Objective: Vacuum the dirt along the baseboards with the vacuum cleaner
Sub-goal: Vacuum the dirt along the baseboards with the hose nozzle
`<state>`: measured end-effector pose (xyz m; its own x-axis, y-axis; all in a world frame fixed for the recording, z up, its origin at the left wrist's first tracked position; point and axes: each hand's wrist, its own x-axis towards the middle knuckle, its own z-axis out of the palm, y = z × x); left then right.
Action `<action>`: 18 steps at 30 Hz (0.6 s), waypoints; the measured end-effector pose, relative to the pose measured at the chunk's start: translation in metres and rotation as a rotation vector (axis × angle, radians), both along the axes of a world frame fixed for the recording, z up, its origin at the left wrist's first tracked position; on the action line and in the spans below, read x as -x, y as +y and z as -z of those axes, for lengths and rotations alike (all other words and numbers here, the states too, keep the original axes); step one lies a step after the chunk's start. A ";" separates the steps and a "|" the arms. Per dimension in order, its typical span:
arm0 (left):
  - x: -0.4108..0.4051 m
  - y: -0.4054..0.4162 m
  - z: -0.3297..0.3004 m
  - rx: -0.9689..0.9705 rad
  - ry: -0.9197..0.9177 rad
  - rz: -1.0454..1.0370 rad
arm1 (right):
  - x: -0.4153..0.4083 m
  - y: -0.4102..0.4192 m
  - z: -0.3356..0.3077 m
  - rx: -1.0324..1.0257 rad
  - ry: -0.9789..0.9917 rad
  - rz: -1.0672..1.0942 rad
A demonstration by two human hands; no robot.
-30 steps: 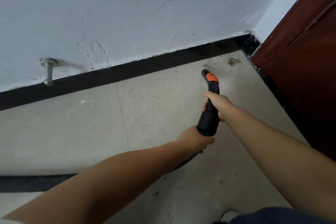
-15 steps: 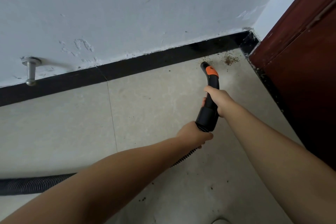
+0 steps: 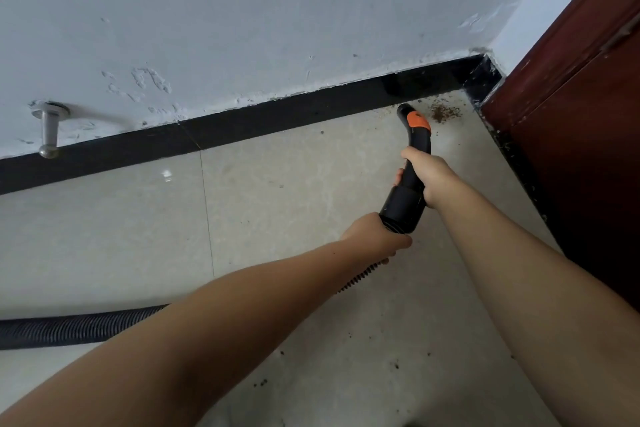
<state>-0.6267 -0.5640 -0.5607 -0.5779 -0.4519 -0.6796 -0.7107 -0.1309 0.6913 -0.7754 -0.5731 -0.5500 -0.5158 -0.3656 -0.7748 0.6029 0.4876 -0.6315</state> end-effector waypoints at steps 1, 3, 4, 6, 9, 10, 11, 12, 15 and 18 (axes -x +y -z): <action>0.000 -0.001 0.000 0.000 -0.002 -0.007 | 0.000 -0.002 0.000 0.003 0.000 -0.009; -0.001 -0.004 -0.001 -0.004 -0.006 -0.011 | -0.001 -0.005 0.000 0.005 0.006 -0.027; -0.003 -0.004 -0.002 -0.008 -0.007 -0.012 | -0.002 -0.005 0.001 0.003 0.007 -0.036; -0.007 -0.004 -0.005 -0.005 -0.009 -0.007 | -0.007 -0.006 0.002 0.003 0.002 -0.040; -0.013 -0.003 -0.006 0.011 -0.004 -0.006 | -0.012 -0.006 0.004 0.012 0.011 -0.026; -0.015 -0.001 -0.006 0.011 0.003 -0.007 | -0.014 -0.006 0.004 0.007 0.010 -0.032; -0.017 0.001 -0.007 0.010 0.011 -0.005 | -0.015 -0.004 0.004 0.001 0.007 -0.039; -0.019 0.005 -0.007 0.007 0.018 -0.001 | -0.017 -0.001 0.004 -0.006 0.009 -0.045; -0.031 0.025 -0.004 -0.020 0.017 -0.003 | -0.028 0.013 0.007 -0.038 0.022 -0.074; -0.045 0.042 0.004 -0.024 -0.003 -0.039 | -0.047 0.022 0.007 -0.056 0.018 -0.114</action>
